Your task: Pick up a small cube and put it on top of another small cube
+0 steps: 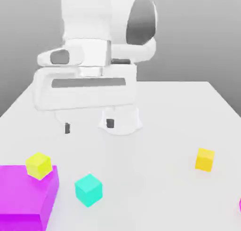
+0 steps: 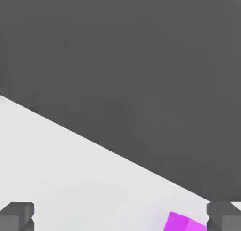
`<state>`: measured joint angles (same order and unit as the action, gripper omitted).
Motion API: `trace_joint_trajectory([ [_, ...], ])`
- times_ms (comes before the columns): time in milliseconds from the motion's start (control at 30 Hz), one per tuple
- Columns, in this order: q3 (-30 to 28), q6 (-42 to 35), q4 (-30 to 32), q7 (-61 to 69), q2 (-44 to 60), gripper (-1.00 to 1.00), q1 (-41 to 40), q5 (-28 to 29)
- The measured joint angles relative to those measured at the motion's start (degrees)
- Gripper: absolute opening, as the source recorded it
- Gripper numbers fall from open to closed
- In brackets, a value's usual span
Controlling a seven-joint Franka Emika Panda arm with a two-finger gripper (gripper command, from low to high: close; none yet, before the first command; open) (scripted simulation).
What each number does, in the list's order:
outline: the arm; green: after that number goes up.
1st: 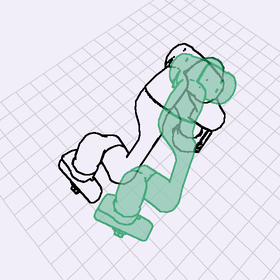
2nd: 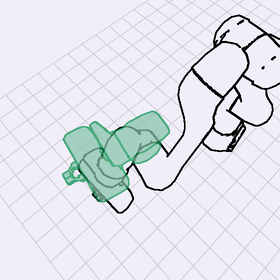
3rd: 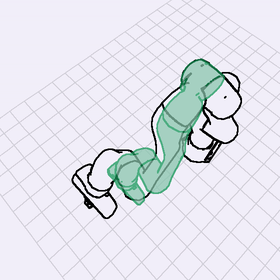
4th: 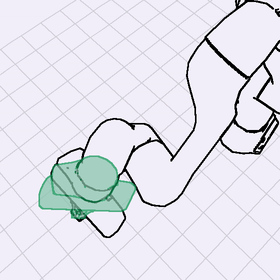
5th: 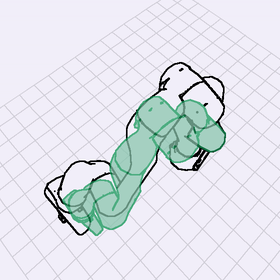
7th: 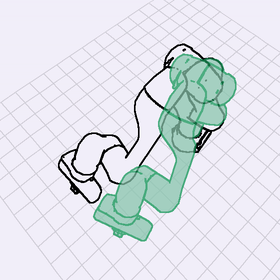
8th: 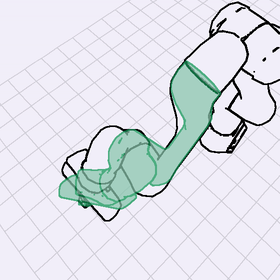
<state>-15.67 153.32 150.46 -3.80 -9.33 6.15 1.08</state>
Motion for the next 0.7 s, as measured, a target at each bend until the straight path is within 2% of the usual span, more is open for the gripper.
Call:
trace_joint_trajectory([
  [200,-1.0,7.4,5.8,17.1,12.8,0.00,-1.4,-4.8],
  [400,7.6,17.0,4.3,25.7,25.4,0.00,-8.0,-14.3],
  [433,8.7,18.1,4.0,26.3,26.6,-1.00,-8.9,-15.0],
  [633,9.2,18.4,3.9,26.5,27.2,-1.00,-9.4,-15.3],
  [700,7.6,16.8,4.4,25.3,25.1,-1.00,-8.2,-13.8],
])
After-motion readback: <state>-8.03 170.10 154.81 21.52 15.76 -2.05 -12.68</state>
